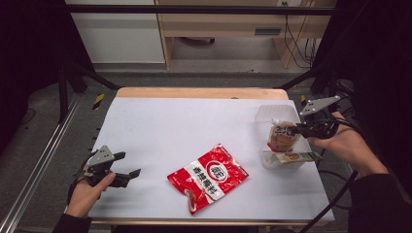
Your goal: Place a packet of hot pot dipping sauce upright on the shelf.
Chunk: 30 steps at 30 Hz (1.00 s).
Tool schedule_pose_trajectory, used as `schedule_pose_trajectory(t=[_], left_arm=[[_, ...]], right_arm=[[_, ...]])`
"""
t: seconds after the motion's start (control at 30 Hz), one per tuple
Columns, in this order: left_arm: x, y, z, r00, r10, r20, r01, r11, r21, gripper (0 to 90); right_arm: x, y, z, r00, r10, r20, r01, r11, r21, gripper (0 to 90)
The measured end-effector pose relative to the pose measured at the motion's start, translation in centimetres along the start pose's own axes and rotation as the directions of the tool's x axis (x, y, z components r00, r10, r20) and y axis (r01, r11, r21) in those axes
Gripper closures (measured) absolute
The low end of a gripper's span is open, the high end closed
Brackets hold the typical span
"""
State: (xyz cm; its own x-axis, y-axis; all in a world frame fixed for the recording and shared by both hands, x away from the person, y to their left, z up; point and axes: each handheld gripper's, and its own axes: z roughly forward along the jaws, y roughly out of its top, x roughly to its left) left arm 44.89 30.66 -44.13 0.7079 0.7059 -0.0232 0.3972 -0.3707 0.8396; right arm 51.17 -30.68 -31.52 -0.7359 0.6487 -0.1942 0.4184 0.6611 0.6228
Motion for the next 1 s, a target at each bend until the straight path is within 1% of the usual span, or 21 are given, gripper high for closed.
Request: schedule_pose_trajectory(t=[0.03, 0.07, 0.17, 0.33, 0.4, 0.43, 0.47, 0.5, 0.6, 0.63, 0.7, 0.8, 0.87, 0.93, 1.0], left_arm=[[0.0, 0.0, 0.0, 1.0, -0.002, -0.001, 0.002, 1.0, 0.0, 8.6], [0.0, 0.0, 0.0, 1.0, 0.003, -0.002, -0.003, 1.0, 0.001, 8.6], [-0.1, 0.0, 0.0, 1.0, 0.004, 0.0, -0.004, 1.0, 0.001, 8.6], [-0.1, 0.0, 0.0, 1.0, 0.001, 0.002, -0.001, 1.0, 0.0, 8.6], [-0.1, 0.0, 0.1, 1.0, 0.0, 0.003, 0.0, 1.0, 0.0, 8.6], [-0.1, 0.0, 0.1, 1.0, 0.001, 0.003, -0.001, 1.0, 0.0, 8.6], [-0.1, 0.0, 0.1, 1.0, 0.001, 0.003, -0.001, 1.0, 0.001, 8.6], [-0.1, 0.0, 0.1, 1.0, 0.001, 0.003, -0.001, 1.0, 0.0, 8.6], [-0.1, 0.0, 0.1, 1.0, 0.001, 0.004, -0.001, 1.0, 0.0, 8.6], [-0.2, 0.0, 0.1, 1.0, 0.001, 0.004, -0.001, 1.0, 0.001, 8.6], [-0.2, 0.0, 0.1, 1.0, 0.006, 0.004, -0.006, 1.0, 0.003, 8.6], [-0.3, 0.1, 0.2, 0.9999, 0.009, 0.006, -0.009, 0.9999, 0.006, 8.6], [-0.3, 0.1, 0.2, 1.0, 0.009, 0.004, -0.009, 0.9999, 0.005, 8.6], [-0.4, 0.1, 0.3, 0.9999, 0.01, 0.003, -0.01, 0.9999, 0.006, 8.6], [-0.4, 0.1, 0.3, 0.9999, 0.013, 0.002, -0.013, 0.9999, 0.008, 8.6]], right_arm=[[0.0, -0.1, 0.2, 1.0, -0.001, 0.001, 0.001, 1.0, 0.001, 87.5], [0.0, -0.3, 0.5, 0.9999, 0.013, 0.0, -0.013, 1.0, 0.0, 87.4], [0.2, -0.8, 1.3, 0.9996, 0.027, -0.008, -0.027, 1.0, 0.007, 87.4], [0.5, -1.4, 2.4, 0.9991, 0.034, -0.026, -0.034, 0.999, 0.011, 87.4], [0.6, -1.6, 2.7, 0.9985, 0.045, -0.029, -0.045, 0.999, 0.016, 87.3], [0.6, -1.6, 2.8, 0.9987, 0.039, -0.031, -0.038, 0.999, 0.018, 87.2], [0.6, -1.7, 2.9, 0.9982, 0.051, -0.031, -0.05, 0.999, 0.014, 87.0], [0.5, -1.8, 2.8, 0.9983, 0.048, -0.034, -0.048, 0.999, 0.012, 86.9], [0.5, -1.8, 2.8, 0.9968, 0.074, -0.032, -0.073, 0.997, 0.017, 85.6], [0.6, -1.8, 2.7, 0.9962, 0.077, -0.039, -0.077, 0.997, 0.017, 83.9], [0.6, -1.8, 2.5, 0.9948, 0.094, -0.041, -0.094, 0.996, 0.006, 76.8], [0.8, -1.4, 2.0, 0.9933, 0.112, -0.027, -0.113, 0.993, -0.02, 66.5], [1.0, -1.0, 1.5, 0.9933, 0.115, -0.011, -0.115, 0.993, -0.038, 58.0], [1.5, -0.5, 0.9, 0.9947, 0.102, 0.011, -0.102, 0.993, -0.067, 49.9], [2.2, 0.2, 0.2, 0.994, 0.102, 0.039, -0.098, 0.991, -0.09, 41.7]])
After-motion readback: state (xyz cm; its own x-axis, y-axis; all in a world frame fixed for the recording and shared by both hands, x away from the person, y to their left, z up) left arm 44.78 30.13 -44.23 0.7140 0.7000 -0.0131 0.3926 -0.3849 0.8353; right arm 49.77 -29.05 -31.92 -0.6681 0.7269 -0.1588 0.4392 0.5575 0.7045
